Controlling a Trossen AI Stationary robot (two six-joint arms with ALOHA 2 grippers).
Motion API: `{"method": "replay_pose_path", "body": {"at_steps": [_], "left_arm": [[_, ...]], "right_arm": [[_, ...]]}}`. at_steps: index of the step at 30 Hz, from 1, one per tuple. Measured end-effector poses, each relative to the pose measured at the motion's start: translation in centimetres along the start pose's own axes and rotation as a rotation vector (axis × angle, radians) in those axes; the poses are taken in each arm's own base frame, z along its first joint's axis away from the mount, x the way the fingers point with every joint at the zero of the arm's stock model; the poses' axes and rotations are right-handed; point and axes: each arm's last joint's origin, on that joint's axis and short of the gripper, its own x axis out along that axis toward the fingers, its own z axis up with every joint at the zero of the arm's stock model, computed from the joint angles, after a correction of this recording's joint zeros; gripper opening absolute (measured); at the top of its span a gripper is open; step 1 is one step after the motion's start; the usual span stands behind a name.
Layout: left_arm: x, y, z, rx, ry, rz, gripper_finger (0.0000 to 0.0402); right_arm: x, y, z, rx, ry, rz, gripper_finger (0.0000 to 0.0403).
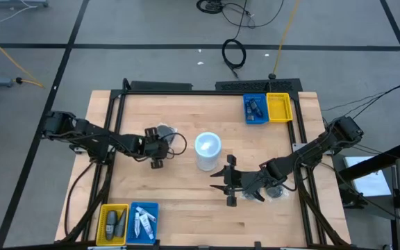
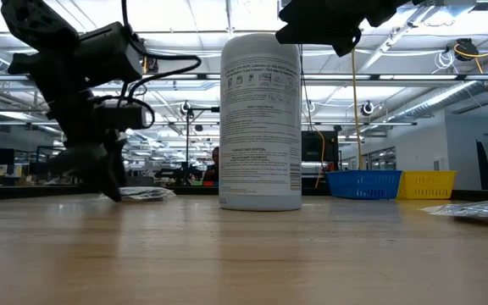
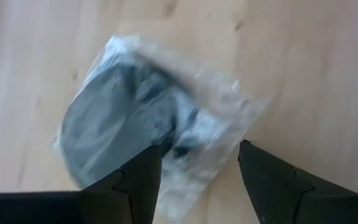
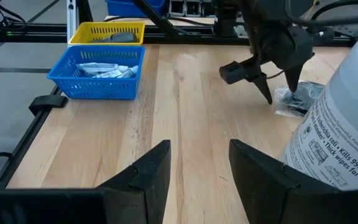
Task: Pick & Place Travel size toiletries
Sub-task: Put the black hairbrush into the top yellow bin
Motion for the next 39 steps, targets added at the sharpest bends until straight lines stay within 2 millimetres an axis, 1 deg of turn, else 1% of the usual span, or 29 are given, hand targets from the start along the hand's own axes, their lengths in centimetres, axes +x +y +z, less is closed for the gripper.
{"method": "replay_pose_path", "body": {"at_steps": [6,9,12,16,19,22,24,25,27,30,31,36,39], "left_arm": [[0.0,-0.5,0.9,0.022,-0.084,-0.088,0.0194],[0.6,-1.0,0.8,0.075,-0.065,-0.093,0.0191],[1.5,-1.5,0.6,0.103,-0.029,-0.081,0.0191],[2.5,-1.7,0.7,0.093,-0.027,-0.013,0.0191],[2.7,-1.7,0.6,0.105,-0.031,0.018,0.0191],[2.8,-1.5,0.6,0.104,-0.017,0.013,0.0188],[2.8,-1.4,0.4,0.090,0.007,0.009,0.0170],[2.8,-1.3,0.3,0.078,0.023,0.010,0.0155],[2.8,-1.2,0.0,0.059,0.046,0.014,0.0110],[2.8,-1.3,-0.2,0.066,0.060,0.007,0.0026],[2.9,-1.3,-0.2,0.064,0.063,0.006,0.0015],[2.8,-1.4,-0.3,0.050,0.073,0.027,0.0001],[2.2,-1.7,0.0,0.078,0.102,0.058,0.0001]], "right_arm": [[0.0,0.0,0.0,0.000,0.000,0.000,0.0155],[0.0,0.0,0.0,0.000,0.000,0.000,0.0155],[0.0,0.0,0.0,0.000,0.000,0.000,0.0155],[0.0,0.0,0.0,0.000,-0.001,0.000,0.0155],[0.0,0.0,0.0,0.000,0.000,0.000,0.0155],[0.0,0.0,0.0,0.000,0.000,0.000,0.0155],[0.0,0.0,0.0,0.000,0.000,0.000,0.0155],[0.0,0.0,0.0,0.000,0.000,0.000,0.0155],[0.0,0.0,0.0,0.000,0.000,0.000,0.0155],[0.0,0.0,0.0,0.000,0.000,0.000,0.0155],[0.0,0.0,0.0,0.000,0.000,0.000,0.0155],[0.0,0.0,0.0,0.000,0.000,0.000,0.0155],[0.0,0.0,0.0,0.000,0.000,0.000,0.0155]]}}
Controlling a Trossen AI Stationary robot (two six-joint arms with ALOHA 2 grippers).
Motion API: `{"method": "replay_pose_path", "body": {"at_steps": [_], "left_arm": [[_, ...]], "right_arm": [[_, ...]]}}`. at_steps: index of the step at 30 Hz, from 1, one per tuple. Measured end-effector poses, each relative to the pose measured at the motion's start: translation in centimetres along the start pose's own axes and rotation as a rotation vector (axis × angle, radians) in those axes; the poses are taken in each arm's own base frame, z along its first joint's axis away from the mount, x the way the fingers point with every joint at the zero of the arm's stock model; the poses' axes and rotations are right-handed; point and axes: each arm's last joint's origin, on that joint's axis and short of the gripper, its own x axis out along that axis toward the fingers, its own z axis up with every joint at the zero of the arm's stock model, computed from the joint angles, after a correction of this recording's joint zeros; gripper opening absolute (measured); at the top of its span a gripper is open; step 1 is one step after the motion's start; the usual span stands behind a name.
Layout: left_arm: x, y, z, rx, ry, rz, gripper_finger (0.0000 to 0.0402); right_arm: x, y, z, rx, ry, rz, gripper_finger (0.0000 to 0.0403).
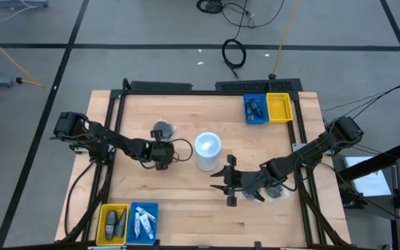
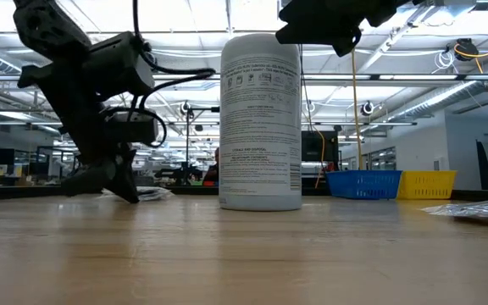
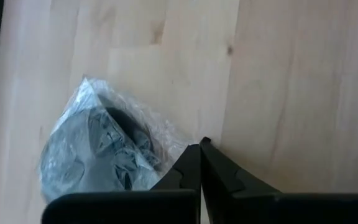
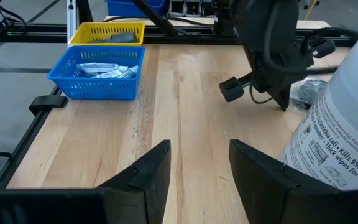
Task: Pick & Place Travel size toiletries
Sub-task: Put the black hairbrush into the top yellow bin
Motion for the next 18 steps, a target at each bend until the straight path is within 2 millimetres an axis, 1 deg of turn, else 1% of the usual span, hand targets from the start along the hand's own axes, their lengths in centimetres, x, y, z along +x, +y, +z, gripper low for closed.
{"method": "replay_pose_path", "body": {"at_steps": [5,9,18], "left_arm": [[-2.0,-0.2,1.6,0.050,0.062,0.008,0.0000],[-3.7,-0.3,3.4,0.067,0.029,0.037,0.0000],[-7.2,-0.8,5.9,0.098,-0.029,0.096,0.0000]], "right_arm": [[0.0,0.0,0.0,0.000,0.000,0.000,0.0155],[0.0,0.0,0.0,0.000,0.000,0.000,0.0155],[0.0,0.0,-0.1,-0.005,0.011,-0.003,0.0155]]}}
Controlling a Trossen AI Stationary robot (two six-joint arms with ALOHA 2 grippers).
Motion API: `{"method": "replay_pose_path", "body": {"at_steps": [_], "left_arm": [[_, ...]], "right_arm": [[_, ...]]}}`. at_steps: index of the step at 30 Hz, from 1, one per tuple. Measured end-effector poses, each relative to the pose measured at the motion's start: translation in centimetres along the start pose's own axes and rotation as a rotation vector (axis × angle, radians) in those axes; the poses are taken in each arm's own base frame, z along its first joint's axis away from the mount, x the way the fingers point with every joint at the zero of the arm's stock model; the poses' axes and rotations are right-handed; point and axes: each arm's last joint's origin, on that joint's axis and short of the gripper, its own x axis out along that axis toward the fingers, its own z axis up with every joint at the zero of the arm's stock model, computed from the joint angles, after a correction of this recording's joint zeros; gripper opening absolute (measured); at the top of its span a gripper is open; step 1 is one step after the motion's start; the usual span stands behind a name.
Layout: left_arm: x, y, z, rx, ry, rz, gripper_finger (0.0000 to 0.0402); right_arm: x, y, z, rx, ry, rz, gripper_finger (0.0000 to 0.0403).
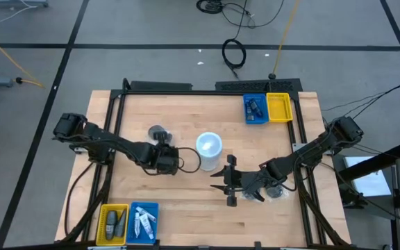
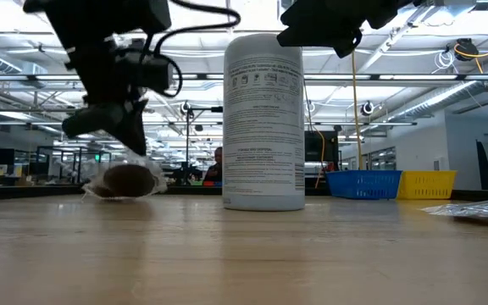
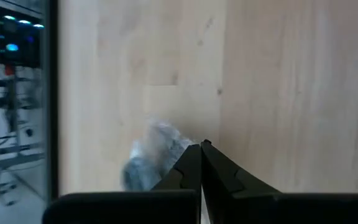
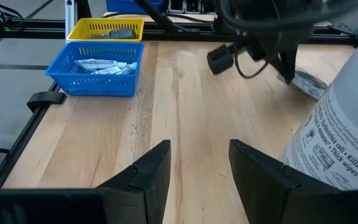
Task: Pick & Place Travel size toiletries
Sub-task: Put the black hairbrush into the top yellow bin
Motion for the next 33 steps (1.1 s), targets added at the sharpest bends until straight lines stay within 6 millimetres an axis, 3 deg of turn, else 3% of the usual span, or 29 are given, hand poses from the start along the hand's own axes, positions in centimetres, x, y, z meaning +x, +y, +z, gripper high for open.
{"method": "replay_pose_path", "body": {"at_steps": [17,24,33], "left_arm": [[-7.9,2.1,3.4,-0.005,-0.042,0.105,0.0000],[-12.8,2.0,5.0,-0.006,-0.194,0.065,0.0000],[-18.6,1.8,5.6,0.014,-0.369,0.037,0.0000]], "right_arm": [[0.0,0.0,0.1,0.003,-0.006,0.001,0.0155],[0.0,0.1,0.4,-0.007,-0.039,0.008,0.0155],[-0.2,0.3,2.0,-0.038,-0.196,0.030,0.0155]]}}
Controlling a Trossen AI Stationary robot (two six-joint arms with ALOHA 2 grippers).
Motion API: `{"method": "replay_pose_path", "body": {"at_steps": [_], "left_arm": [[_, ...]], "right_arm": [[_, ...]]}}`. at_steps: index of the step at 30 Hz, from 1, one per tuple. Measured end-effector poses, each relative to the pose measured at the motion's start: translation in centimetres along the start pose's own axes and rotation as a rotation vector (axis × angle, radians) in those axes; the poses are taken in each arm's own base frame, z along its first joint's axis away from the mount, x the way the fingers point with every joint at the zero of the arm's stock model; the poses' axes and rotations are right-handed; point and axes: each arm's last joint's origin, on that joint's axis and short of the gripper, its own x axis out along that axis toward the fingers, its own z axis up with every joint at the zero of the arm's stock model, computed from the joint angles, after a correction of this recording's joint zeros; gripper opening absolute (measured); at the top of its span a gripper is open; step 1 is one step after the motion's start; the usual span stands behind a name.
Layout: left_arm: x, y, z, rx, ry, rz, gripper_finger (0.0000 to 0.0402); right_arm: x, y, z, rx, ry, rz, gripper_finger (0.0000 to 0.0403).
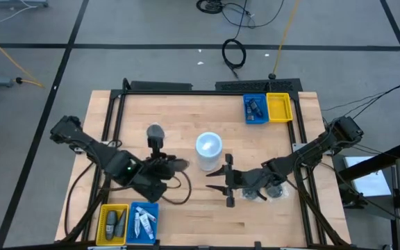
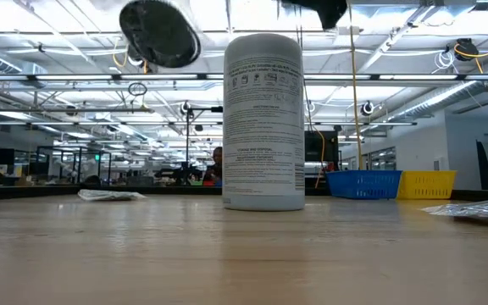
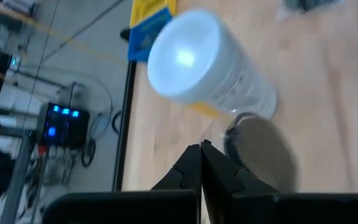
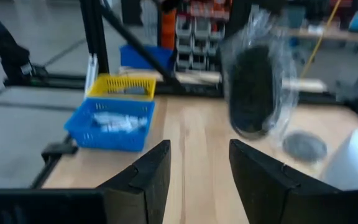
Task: Pick & Place Travel size toiletries
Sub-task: Put the black hairbrush into the top yellow bin
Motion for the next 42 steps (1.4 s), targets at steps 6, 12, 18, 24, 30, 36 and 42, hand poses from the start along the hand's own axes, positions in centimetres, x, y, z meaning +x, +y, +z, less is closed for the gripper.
{"method": "replay_pose_path", "body": {"at_steps": [6,12,18,24,30,36,42], "left_arm": [[-2.6,0.4,1.3,0.002,-0.102,-0.014,0.0000],[-3.8,0.2,2.6,0.003,-0.216,-0.041,0.0000],[-4.6,-0.2,3.5,0.021,-0.311,-0.055,0.0000],[-4.8,-0.2,4.3,0.027,-0.370,-0.075,0.0000],[-4.8,-0.2,4.5,0.049,-0.389,-0.068,0.0000],[-4.8,-0.1,4.5,0.047,-0.389,-0.067,0.0000],[-4.9,-0.1,4.8,0.040,-0.413,-0.064,0.0000]], "right_arm": [[-0.1,0.1,1.5,-0.053,-0.149,0.003,0.0155],[-0.4,-0.1,2.9,-0.099,-0.284,-0.016,0.0155],[-0.3,-0.7,3.5,-0.099,-0.338,-0.042,0.0155],[0.1,-1.6,3.8,-0.114,-0.338,-0.072,0.0155],[0.4,-1.9,4.9,-0.085,-0.372,0.062,0.0175],[0.7,-2.5,5.0,-0.073,-0.366,0.047,0.0224],[1.0,-3.1,4.9,-0.006,-0.345,0.040,0.0246]]}}
